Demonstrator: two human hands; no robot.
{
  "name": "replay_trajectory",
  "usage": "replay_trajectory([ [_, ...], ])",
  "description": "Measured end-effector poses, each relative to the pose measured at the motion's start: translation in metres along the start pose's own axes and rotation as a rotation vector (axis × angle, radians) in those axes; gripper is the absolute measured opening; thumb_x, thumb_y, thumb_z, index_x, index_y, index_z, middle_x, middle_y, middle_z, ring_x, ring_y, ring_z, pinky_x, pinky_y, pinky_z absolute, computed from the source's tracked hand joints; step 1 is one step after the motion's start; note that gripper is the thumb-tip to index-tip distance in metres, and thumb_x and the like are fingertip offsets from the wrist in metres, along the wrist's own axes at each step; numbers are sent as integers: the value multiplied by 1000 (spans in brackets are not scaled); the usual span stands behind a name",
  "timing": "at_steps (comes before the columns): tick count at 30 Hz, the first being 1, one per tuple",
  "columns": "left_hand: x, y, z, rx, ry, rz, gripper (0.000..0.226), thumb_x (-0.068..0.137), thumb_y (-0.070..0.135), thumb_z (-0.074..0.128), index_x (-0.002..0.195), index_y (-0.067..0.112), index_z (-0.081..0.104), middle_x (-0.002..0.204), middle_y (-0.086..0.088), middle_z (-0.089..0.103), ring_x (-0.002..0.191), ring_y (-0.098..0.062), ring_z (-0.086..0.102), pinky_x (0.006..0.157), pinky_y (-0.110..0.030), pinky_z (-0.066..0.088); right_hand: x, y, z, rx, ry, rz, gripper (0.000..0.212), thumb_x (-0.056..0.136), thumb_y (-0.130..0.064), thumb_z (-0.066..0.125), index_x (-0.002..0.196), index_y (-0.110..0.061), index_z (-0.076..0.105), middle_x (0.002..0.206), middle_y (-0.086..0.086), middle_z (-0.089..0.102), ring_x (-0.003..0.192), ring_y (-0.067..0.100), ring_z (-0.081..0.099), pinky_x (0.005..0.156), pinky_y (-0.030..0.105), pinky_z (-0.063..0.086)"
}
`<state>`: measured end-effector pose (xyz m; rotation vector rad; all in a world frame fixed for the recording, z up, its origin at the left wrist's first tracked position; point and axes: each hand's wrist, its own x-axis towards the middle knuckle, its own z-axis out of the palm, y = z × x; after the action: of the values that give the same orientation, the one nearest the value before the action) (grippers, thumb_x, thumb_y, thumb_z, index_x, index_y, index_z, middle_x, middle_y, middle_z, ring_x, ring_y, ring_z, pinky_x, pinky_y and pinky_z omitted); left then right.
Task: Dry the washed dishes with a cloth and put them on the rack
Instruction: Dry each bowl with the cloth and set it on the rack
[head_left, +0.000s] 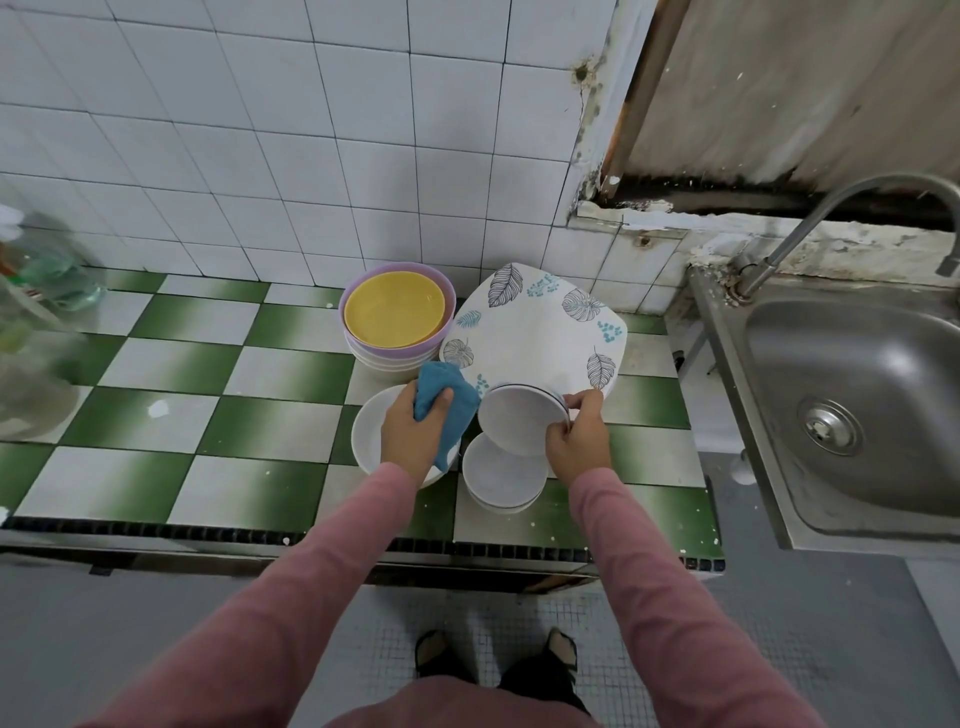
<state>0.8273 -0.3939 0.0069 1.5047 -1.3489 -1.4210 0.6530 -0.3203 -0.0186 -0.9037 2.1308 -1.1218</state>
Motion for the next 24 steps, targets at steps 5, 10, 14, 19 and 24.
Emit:
replay_trajectory([
  [5,3,2,-3,-8,-1,13,20,98,29,57,115,19,58,102,-3,64,104,-24,60,102,-44,48,-3,-3,2,70,3,-13,30,86,8,47,105,-13,37,107,5,56,86,27,55,76,29,44],
  [10,4,1,-6,-10,-6,12,31,97,32,58,125,17,57,110,-2,64,108,-23,59,102,-45,48,-6,-6,4,96,11,-24,48,75,-9,47,123,-12,46,109,7,58,92,27,54,82,30,44],
  [14,5,1,-7,-23,-3,3,27,97,33,58,123,24,56,112,0,63,107,-21,58,102,-45,48,-6,-9,2,139,33,-4,55,72,-10,47,127,-12,50,106,7,60,93,25,53,78,27,43],
  [19,7,3,-7,-21,-1,3,28,97,32,58,123,21,57,110,-1,64,106,-21,58,103,-46,47,-8,-8,1,149,22,-74,42,79,13,46,110,-17,46,89,-1,54,81,21,49,62,18,43],
  [24,8,4,-8,-26,-20,8,24,97,31,58,119,21,58,108,-2,64,108,-23,59,104,-46,47,-10,-10,-3,111,-55,-153,47,76,15,51,105,-22,44,83,-1,51,69,10,46,58,12,40],
])
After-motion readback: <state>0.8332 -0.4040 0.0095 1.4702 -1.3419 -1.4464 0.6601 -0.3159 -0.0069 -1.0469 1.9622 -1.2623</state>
